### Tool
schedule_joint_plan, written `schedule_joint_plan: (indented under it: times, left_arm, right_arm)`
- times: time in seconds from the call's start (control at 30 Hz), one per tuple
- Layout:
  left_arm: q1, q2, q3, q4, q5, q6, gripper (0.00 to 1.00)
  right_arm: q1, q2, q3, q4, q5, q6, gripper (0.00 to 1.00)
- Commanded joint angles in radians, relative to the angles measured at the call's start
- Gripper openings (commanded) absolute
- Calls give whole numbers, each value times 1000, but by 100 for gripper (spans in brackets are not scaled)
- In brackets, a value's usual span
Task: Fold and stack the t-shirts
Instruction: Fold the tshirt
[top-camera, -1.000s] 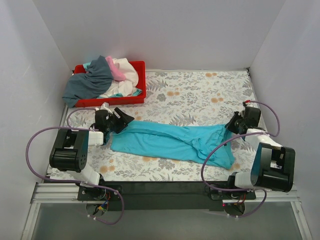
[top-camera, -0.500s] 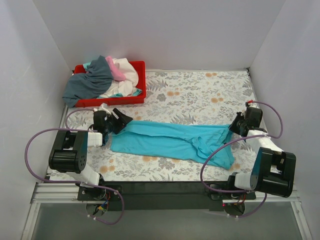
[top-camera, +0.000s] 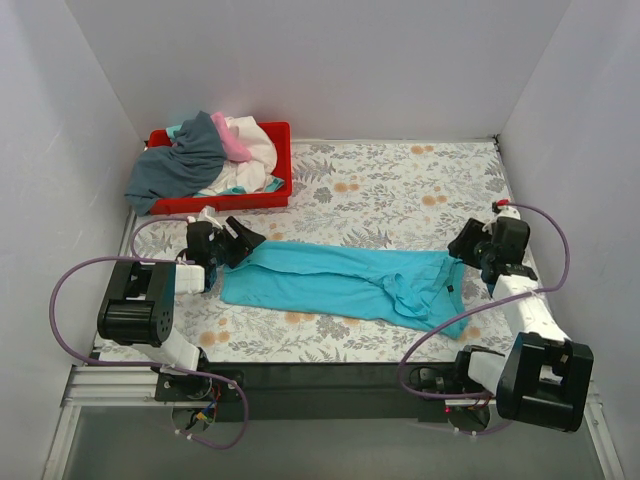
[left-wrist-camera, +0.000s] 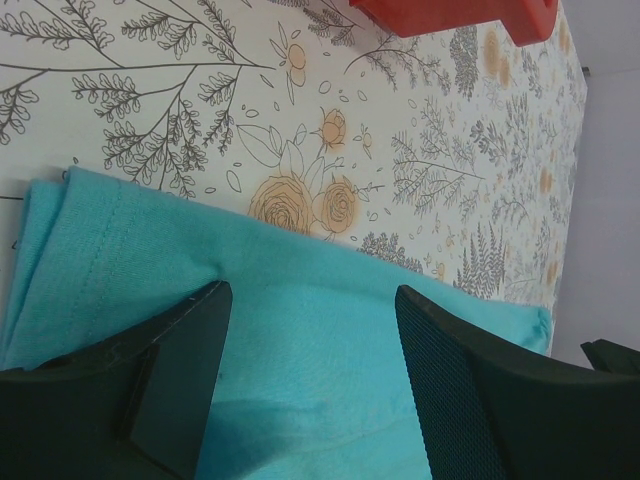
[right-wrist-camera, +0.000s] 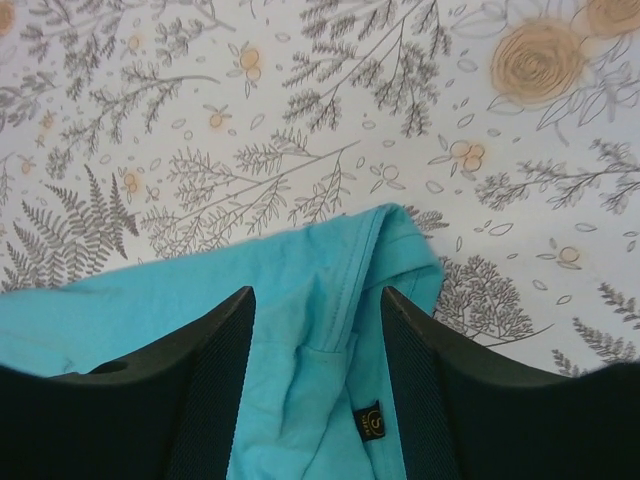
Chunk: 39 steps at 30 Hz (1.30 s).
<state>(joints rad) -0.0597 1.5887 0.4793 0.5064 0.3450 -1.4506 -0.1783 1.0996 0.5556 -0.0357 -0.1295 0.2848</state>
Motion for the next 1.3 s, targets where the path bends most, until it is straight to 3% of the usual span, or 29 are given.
schedule_joint_plan:
  times: [0.0,0.27,0.4,0.53,0.87,1.27]
  left_arm:
    - [18,25,-36,-154,-61,55,63]
    - [18,20,-30,-169,-78,65,63]
    - [18,34,-24,-172,-83,67,63]
    - [18,50,-7,-174,-89,65,63]
    - [18,114,82,-198,-123,59,63]
    - [20,206,271,-238,-201,148,63]
  right_arm:
    - [10,46,-39,-23,-50,4,47]
    - [30,172,-25,-18,-7,-6,38]
    - [36,252,-3,-4,27,-12,13]
    - [49,365,30,26,40,1,2]
    - [123,592,257,79,96,17,1]
    - [146,832,598,60,33,5,1]
